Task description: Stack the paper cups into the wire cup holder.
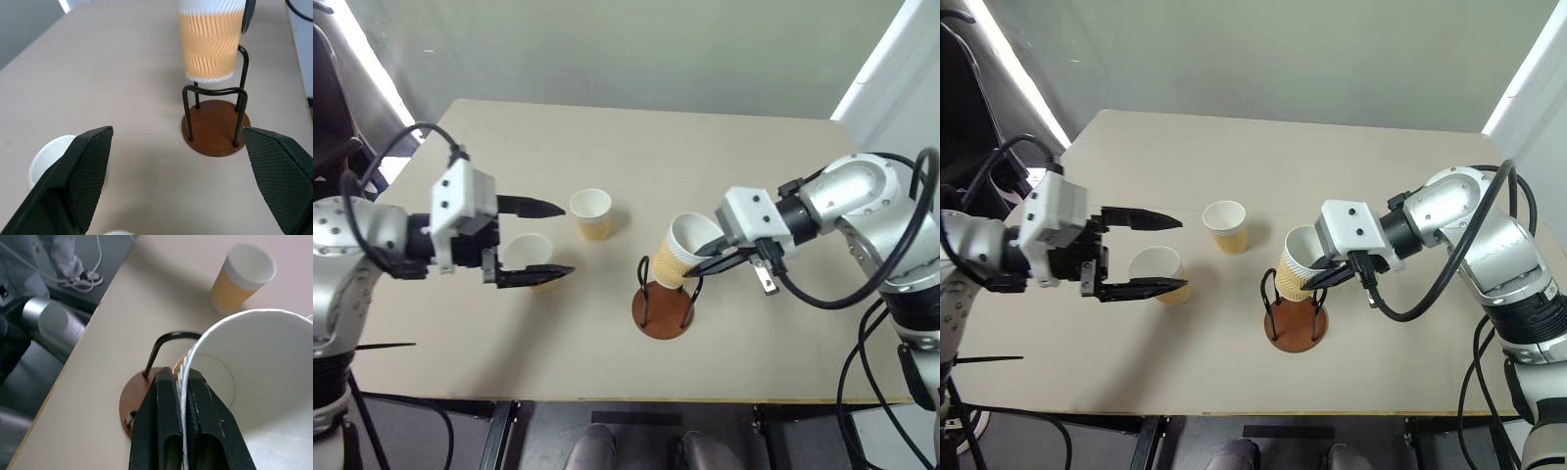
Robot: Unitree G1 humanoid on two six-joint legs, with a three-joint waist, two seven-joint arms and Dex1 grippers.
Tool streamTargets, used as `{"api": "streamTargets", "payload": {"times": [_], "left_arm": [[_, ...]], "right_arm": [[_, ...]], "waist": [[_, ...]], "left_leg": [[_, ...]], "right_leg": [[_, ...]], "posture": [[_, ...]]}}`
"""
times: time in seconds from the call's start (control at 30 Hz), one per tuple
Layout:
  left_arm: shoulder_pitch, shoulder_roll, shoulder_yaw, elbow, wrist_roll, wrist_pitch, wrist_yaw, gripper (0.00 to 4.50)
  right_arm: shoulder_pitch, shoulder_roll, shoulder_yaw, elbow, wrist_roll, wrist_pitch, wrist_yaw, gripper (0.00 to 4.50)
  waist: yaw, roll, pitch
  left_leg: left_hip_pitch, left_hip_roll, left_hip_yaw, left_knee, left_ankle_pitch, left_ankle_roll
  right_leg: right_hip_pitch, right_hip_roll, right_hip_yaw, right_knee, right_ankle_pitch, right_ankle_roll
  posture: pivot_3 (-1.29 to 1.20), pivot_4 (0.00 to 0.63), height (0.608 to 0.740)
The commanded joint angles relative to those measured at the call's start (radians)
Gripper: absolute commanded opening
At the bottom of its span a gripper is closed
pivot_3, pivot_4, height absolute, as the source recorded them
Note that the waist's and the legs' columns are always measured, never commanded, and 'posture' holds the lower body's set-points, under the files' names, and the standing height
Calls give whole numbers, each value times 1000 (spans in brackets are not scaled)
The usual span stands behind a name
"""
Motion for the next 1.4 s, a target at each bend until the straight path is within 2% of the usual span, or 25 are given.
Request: {"api": "streamTargets", "payload": {"times": [0.03, 0.17, 0.3, 0.33, 0.43, 0.6, 0.7, 0.77, 0.9, 0.97, 1.03, 1.17, 1.4], "left_arm": [[64, 29, 135, 3, -38, -9, -49, 4500], [141, 35, 204, -4, -47, -12, -73, 4500], [172, 39, 216, -3, -39, -24, -68, 4500], [178, 41, 213, -3, -35, -28, -67, 4500], [204, 55, 181, 10, 18, -59, -62, 4500], [218, 84, 113, 63, 114, -115, -49, 4500], [173, 90, 67, 113, 139, -133, -41, 4500], [136, 96, 22, 149, 173, -155, -35, 4500], [87, 103, -44, 198, 217, -185, -37, 4500], [57, 105, -115, 230, 263, -212, -51, 4500], [30, 100, -165, 255, 290, -226, -59, 4500], [-38, 76, -270, 315, 362, -265, -66, 4500], [-169, 8, -395, 416, 450, -320, -79, 4500]], "right_arm": [[-3, -12, -3, -1, -20, -31, 14, 54], [0, -7, 3, -4, -29, -47, 27, 54], [-6, 2, 8, 2, -35, -54, 34, 54], [-8, 5, 9, 2, -35, -52, 36, 230], [-10, 9, 10, -1, -36, -49, 36, 951], [-8, 4, -4, -10, -40, -36, 24, 2782], [-18, -23, -79, -6, 10, 24, 9, 3914], [-9, -47, -159, 32, 52, 78, -18, 4461], [18, -73, -280, 89, 135, 169, -66, 4461], [107, -104, -462, 148, 217, 166, -57, 4461], [191, -131, -583, 154, 283, 176, -47, 4461], [338, -169, -694, 35, 375, 247, -88, 4461], [425, -195, -772, -97, 488, 315, -196, 4461]], "waist": [[-1, 0, 0], [-3, 0, 0], [0, 0, 0], [0, 0, 0], [-2, 0, 0], [-3, 0, 0], [-1, 0, 0], [3, 0, 0], [9, 0, 0], [9, -1, -1], [19, -1, -1], [21, -1, -1], [8, -1, 0]], "left_leg": [[0, 0, 0, 0, 0, 0], [0, 1, 0, 0, 0, 0], [1, 1, 0, 2, 0, 0], [1, 1, 0, 2, 0, 0], [1, 1, 0, 2, 0, 0], [2, 2, 0, 2, -1, 0], [2, 2, 0, 2, -1, 0], [1, 2, -1, 2, -1, 0], [1, 1, 0, 2, -1, -1], [1, 2, 0, 0, -1, -1], [1, 2, 0, -1, -1, -2], [-2, 2, 3, -2, -1, -3], [1, 2, 4, 0, -1, -3]], "right_leg": [[0, 0, 0, 0, 0, 0], [0, 1, 0, 0, 0, 0], [1, 1, 0, 0, 0, 0], [0, 1, 0, 0, 0, 0], [0, 1, 0, 0, 0, -1], [0, 1, 0, 0, -1, -2], [0, 1, 0, 0, -1, -2], [-1, 1, 0, 0, 0, -2], [-1, 0, 0, 0, 0, -2], [-1, 1, 0, 0, -1, -3], [0, 1, -1, 0, -1, -3], [-3, 1, 1, 1, -1, -3], [-3, 2, 2, 0, -1, -3]], "posture": [[0, 150, 740], [0, 150, 740], [0, 150, 740], [0, 150, 740], [0, 150, 740], [0, 150, 740], [0, 150, 740], [0, 150, 740], [0, 150, 740], [0, 150, 740], [0, 150, 740], [0, 150, 740], [0, 150, 740]]}}
